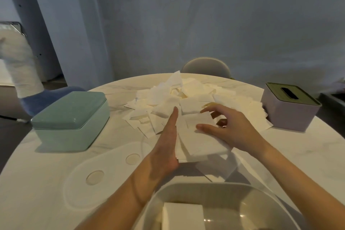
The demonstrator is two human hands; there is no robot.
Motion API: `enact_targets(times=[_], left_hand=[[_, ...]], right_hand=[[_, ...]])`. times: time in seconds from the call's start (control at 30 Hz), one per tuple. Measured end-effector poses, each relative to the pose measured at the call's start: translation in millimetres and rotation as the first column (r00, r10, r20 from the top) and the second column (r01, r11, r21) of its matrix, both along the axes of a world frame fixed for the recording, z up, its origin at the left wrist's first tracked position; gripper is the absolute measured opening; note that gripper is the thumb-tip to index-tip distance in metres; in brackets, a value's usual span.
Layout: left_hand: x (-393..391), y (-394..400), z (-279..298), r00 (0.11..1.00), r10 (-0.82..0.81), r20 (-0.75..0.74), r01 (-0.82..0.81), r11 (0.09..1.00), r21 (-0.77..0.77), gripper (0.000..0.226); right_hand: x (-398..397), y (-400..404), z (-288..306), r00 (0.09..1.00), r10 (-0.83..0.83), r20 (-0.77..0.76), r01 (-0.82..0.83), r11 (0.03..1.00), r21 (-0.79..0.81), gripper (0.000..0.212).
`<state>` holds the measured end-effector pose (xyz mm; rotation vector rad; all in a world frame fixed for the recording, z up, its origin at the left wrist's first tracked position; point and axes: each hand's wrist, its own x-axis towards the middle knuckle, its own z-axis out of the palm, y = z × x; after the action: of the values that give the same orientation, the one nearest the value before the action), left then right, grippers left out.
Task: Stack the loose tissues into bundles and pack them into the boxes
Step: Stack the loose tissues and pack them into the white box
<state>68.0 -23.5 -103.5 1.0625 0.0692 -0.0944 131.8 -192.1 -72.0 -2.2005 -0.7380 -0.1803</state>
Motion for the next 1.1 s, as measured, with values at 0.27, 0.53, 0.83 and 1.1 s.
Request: enact_targets(times=[0.27,0.53,0.83,1.1], left_hand=[[11.4,11.0,-17.0,0.999,0.007,-0.044,-0.011,0.996,-0.084,0.053],[13.6,1.9,-19.8,0.991,-0.106,-0.082,0.084,0.969,-0.233,0.051],[12.2,0.1,-21.9,0.999,0.0,-0.048,-0.005,0.995,-0.102,0.072],[7.7,-1.3,-26.9,0.993,0.04,-0.111,-0.047,0.997,-0.064,0.058]], right_hand=[[1.5,-11.1,13.0,0.922,0.112,-0.371,-0.061,0.987,0.148,0.027],[-9.0,0.2,4.3,0.873,0.195,-0.447,0.004,0.914,0.406,0.034],[-7.5,3.5,-0.7,0.827,0.088,-0.555,0.201,0.876,0.438,0.027],[2.8,-2.0,-4.8,0.895,0.002,-0.446,0.187,0.907,0.378,0.026]])
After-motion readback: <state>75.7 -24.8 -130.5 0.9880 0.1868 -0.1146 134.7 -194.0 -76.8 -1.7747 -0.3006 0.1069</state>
